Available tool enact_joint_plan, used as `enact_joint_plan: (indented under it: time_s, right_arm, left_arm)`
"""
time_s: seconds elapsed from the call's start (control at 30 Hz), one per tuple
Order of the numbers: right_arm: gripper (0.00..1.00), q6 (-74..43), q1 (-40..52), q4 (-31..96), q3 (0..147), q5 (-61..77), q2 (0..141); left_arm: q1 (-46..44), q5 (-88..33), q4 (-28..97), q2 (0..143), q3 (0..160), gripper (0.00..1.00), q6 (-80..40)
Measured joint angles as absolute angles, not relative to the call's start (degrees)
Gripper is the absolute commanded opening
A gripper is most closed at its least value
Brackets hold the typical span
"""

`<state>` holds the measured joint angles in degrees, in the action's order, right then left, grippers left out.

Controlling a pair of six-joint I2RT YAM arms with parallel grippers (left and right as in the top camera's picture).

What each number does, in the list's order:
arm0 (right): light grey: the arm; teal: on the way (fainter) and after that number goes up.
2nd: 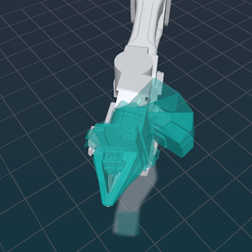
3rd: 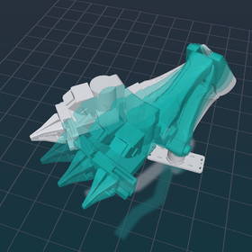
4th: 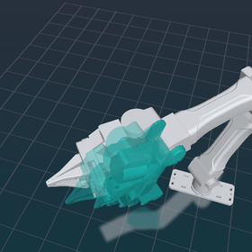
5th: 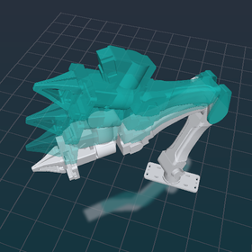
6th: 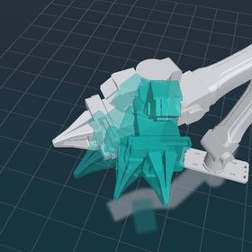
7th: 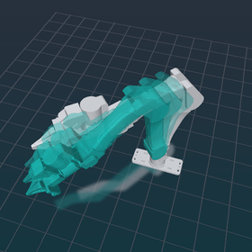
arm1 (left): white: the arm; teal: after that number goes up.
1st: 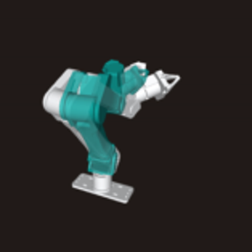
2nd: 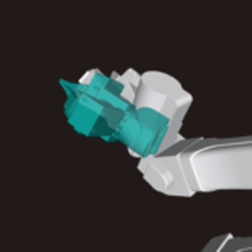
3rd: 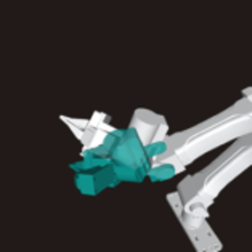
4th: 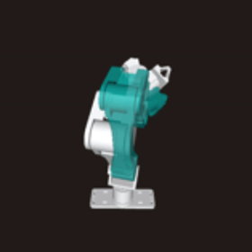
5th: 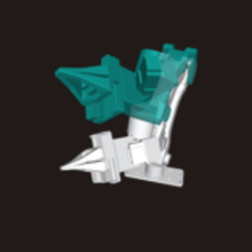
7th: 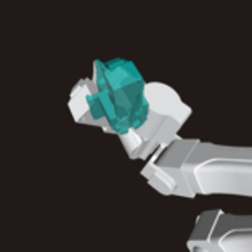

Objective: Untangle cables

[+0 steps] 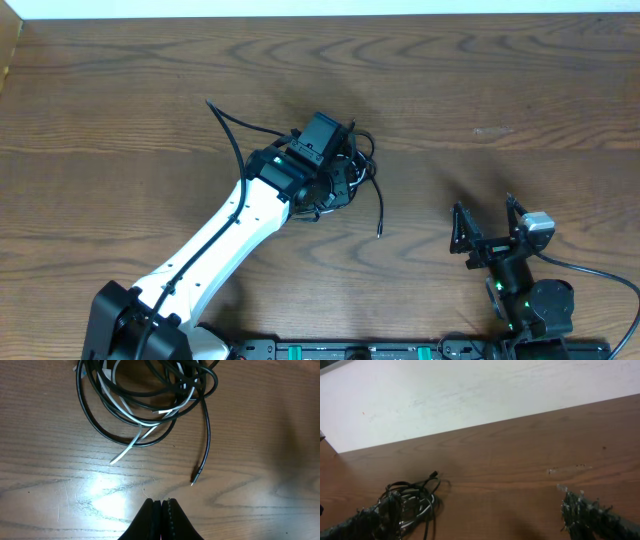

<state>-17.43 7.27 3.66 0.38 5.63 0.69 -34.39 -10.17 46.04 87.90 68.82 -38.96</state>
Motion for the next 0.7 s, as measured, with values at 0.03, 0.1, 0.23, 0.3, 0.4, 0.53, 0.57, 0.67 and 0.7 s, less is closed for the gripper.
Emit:
enact_joint_plan:
  time_s: [0.03, 0.1, 0.23, 0.3, 0.4, 0.53, 0.57, 0.67, 0.7]
  right_arm:
    - [0.99, -17.41, 7.27, 3.66, 0.38, 5.63, 0.69]
    - [0.99, -17.43, 7.27, 3.66, 0.38, 5.63, 0.69]
    - [0.99, -17.43, 7.27, 3.66, 0.38, 5.63, 0.69]
    - [0.99, -17.41, 7.27, 3.66, 0.38, 5.63, 0.69]
    - [0.99, -17.41, 7.27, 3.66, 0.38, 5.63, 0.69]
    - [0.99, -17.43, 7.27, 3.66, 0.38, 5.63, 0.69]
    - [0.99, -17.41, 7.27, 3.66, 0.38, 5.63, 0.69]
    - [0.99, -17.41, 7.27, 3.66, 0.38, 5.63, 0.69]
    - [0.99, -17.41, 7.27, 3.66, 0.38, 5.63, 0.69]
  left_arm:
    - [-34.39, -10.17, 46.04, 87.9, 68.82, 0.08, -38.96]
    - [-34.39, -10.2, 46.04, 87.9, 68.82, 0.08, -38.96]
    - [-34.39, -10.17, 46.04, 87.9, 68.82, 0.08, -38.96]
    - [-34.39, -10.15, 46.02, 87.9, 68.84, 0.08, -38.96]
    - [-34.39, -9.91, 45.98, 87.9, 68.82, 0.08, -38.96]
    - [-34.39, -9.67, 45.95, 87.9, 68.84, 0.08, -38.98]
    - [-34.39, -9.63, 45.95, 87.9, 68.82, 0.08, -38.96]
    - [-34.39, -9.47, 45.95, 87.9, 68.82, 0.08, -38.96]
    - [-34.39, -9.45, 45.95, 87.9, 68.82, 0.08, -38.96]
